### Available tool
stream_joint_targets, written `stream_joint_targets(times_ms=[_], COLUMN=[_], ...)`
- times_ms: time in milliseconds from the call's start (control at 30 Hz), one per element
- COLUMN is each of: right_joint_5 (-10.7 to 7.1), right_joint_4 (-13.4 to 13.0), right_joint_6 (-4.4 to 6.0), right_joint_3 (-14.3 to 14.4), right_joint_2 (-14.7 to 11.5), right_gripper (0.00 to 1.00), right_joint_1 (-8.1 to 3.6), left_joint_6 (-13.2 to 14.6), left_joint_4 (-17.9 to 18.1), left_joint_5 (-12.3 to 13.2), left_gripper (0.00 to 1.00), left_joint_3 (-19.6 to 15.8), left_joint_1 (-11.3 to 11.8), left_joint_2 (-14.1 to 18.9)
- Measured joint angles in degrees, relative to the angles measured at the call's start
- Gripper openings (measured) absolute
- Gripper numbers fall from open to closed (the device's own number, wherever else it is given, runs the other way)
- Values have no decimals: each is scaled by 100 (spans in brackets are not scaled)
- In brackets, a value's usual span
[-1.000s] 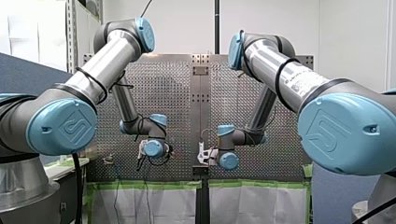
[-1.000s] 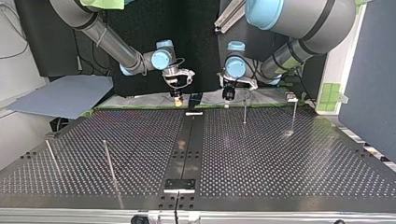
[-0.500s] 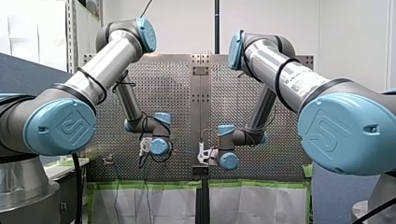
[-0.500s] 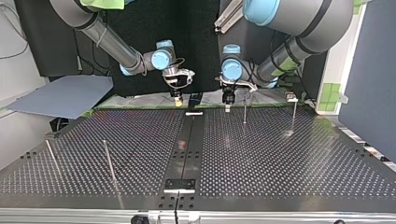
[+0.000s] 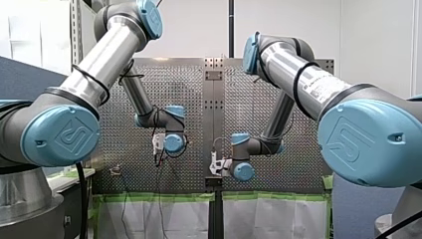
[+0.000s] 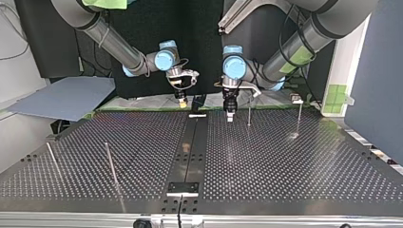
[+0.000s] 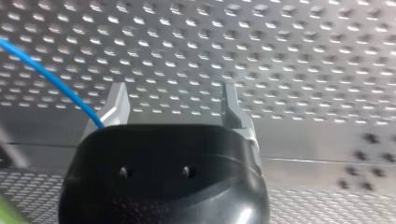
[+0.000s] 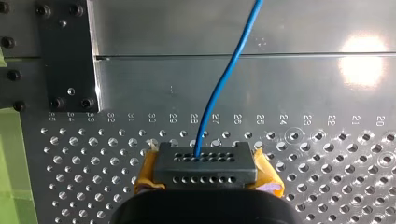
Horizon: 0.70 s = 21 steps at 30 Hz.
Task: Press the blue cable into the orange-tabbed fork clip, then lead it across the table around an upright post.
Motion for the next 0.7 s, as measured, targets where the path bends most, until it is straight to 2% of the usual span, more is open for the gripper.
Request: stream_joint_targets(times_ms=[233, 400, 700], right_joint_5=[0, 1, 0], right_joint_4=[1, 4, 9], right_joint_6=[-7, -3, 1], right_joint_3=[0, -12, -14], right_joint_2=[1, 2, 2], right_gripper=[0, 0, 0], right_joint_1=[4, -3, -3], left_joint_6=[-14, -138, -197], left_joint_4=[168, 235, 220], left_joint_5=[-21, -20, -35], left_gripper=[99, 99, 99], left_joint_3=[-2, -1, 1], left_joint_1=[-9, -10, 9], left_joint_2=[-236, -488, -568])
